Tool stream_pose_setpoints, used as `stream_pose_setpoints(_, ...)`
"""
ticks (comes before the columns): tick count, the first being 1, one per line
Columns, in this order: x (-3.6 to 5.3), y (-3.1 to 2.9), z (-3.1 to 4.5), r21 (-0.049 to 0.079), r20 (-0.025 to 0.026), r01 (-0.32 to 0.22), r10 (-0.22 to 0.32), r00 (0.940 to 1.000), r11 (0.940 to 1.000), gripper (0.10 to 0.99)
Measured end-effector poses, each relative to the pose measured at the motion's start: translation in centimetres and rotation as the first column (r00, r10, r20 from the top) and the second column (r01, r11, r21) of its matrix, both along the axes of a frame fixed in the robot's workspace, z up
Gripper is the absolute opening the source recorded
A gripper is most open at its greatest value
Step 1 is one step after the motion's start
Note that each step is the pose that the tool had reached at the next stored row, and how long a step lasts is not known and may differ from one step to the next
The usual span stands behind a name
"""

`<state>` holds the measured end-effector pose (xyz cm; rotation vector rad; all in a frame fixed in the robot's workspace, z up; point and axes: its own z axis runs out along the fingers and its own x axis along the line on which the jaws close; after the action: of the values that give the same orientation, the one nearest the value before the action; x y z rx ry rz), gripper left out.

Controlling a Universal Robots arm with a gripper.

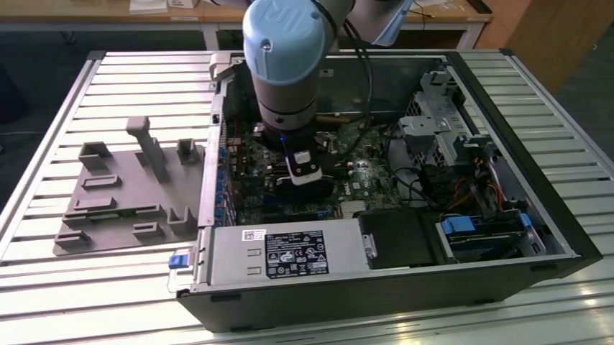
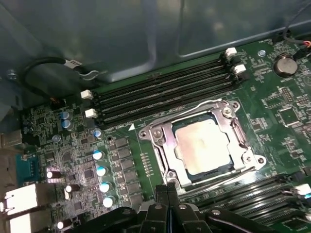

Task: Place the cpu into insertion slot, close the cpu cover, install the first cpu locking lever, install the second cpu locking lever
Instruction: 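Install the second cpu locking lever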

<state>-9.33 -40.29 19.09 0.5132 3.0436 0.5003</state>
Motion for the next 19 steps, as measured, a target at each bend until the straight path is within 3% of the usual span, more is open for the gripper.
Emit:
stream_pose_setpoints(13, -0.66, 0.16, -0.32, -0.001, 0.0001, 0.000, 0.000, 1.0000, 1.0000, 0.102)
stream_pose_setpoints(19, -0.66, 0.18, -0.06, -0.001, 0.0005, 0.000, 0.000, 1.0000, 1.0000, 0.102)
